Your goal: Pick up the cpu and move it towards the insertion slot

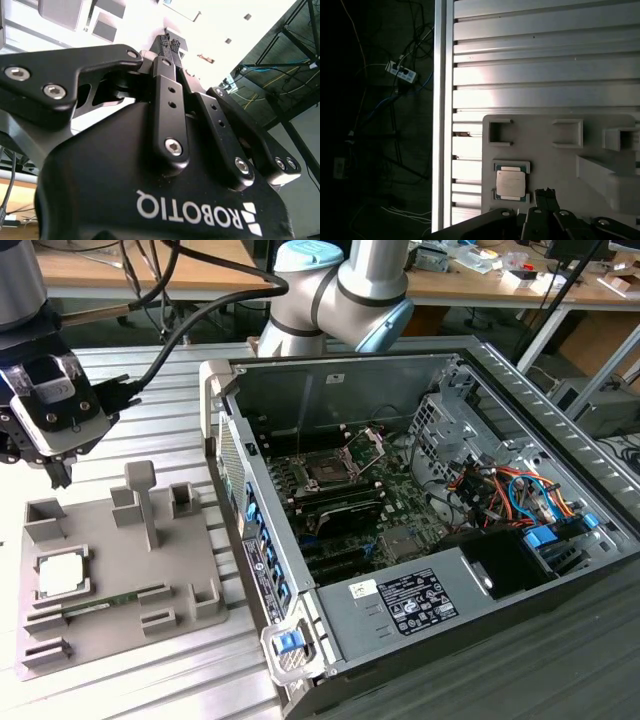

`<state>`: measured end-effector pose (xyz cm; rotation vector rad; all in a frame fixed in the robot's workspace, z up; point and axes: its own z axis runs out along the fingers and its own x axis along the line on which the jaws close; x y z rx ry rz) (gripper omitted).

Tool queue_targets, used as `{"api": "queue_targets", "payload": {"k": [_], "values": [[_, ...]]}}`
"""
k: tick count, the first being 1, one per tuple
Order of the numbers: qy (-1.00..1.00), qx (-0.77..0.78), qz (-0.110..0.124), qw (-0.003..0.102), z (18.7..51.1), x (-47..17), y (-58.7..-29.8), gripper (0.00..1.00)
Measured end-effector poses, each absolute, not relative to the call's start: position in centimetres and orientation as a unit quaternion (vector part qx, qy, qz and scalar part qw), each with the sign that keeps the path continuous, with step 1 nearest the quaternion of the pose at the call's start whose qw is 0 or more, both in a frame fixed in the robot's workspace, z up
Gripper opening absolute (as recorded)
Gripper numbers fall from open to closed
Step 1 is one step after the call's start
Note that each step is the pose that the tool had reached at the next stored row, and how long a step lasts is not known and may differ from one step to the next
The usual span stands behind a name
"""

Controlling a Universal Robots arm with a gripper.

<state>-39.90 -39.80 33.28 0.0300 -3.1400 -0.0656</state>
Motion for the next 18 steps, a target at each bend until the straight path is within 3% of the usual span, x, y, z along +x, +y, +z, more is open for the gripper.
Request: {"api": "queue_targets", "payload": {"k": [18], "values": [[-1.000, 0.010, -0.021, 0.000, 31.9, -40.5, -40.1, 0.11]]}}
